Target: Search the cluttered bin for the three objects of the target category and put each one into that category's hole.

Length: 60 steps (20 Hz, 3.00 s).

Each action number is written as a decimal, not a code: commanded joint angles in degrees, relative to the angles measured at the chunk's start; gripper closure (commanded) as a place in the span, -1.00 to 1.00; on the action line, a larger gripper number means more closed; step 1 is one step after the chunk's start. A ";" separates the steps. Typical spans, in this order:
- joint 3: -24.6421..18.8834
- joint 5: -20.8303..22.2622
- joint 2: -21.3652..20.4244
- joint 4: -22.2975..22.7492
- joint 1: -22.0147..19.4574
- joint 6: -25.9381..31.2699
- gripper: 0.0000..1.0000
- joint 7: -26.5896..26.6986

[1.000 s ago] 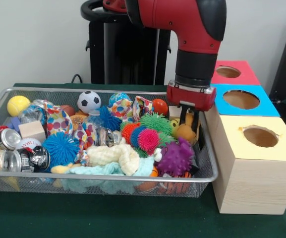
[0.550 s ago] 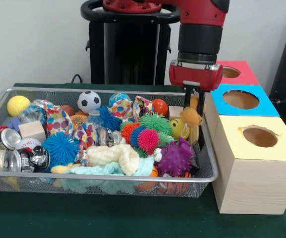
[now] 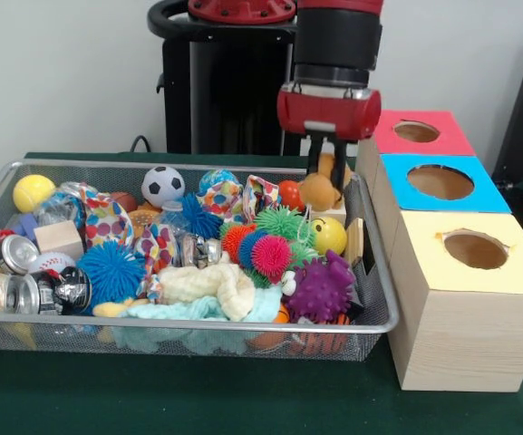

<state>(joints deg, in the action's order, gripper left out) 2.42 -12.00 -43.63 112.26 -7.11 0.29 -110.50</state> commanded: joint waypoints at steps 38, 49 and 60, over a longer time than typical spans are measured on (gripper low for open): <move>7.42 -8.41 -2.24 7.13 20.21 8.75 1.00 -15.35; 4.78 -8.03 1.95 8.35 19.43 0.49 1.00 -15.61; 3.86 -10.65 4.91 9.77 21.99 -4.61 1.00 -17.94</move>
<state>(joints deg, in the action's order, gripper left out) 11.56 -18.72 -43.03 119.27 14.30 -0.87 -110.72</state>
